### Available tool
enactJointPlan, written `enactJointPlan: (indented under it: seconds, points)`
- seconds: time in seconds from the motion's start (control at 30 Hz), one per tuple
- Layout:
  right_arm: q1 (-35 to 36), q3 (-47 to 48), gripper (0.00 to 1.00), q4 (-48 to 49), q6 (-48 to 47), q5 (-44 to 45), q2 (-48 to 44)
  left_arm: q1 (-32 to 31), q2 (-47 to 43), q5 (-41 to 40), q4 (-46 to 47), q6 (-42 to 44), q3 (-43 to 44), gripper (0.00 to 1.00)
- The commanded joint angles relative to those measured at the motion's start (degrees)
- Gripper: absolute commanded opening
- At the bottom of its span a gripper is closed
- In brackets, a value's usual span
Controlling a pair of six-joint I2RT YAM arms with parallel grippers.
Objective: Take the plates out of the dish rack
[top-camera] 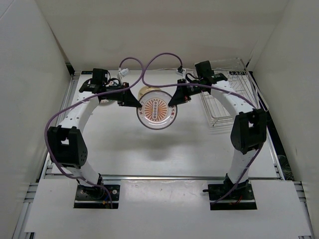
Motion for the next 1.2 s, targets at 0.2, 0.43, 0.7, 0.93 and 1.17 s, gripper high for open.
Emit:
enactJointPlan:
  seconds: [0.2,0.43,0.7,0.93,1.17]
  points:
    - [0.64,3.49,0.32,-1.77,-2.25,5.18,-2.46,-0.75,-0.85,4.34,0.89,0.57,-0.17,0.1]
    - [0.64,1.56,0.51,-8.62,-12.18,20.72,-8.79,-0.75,-1.38,3.72,3.62,-3.29,-0.17,0.1]
    - [-3.3,-6.09,0.59,-11.96,-18.44,37.17,-23.02,-0.75,0.63,2.32,10.03,-14.54,1.14,0.1]
    - [-9.1,-8.47,0.72,-26.61,-29.33,48.6,-33.39,7.3,7.49,-10.49,17.85,-35.53,3.78,0.1]
    - [-28.07,-9.34,0.78,-37.46,-45.84,51.86,-43.15,17.59,18.29,-14.2,21.28,-43.82,12.47,0.1]
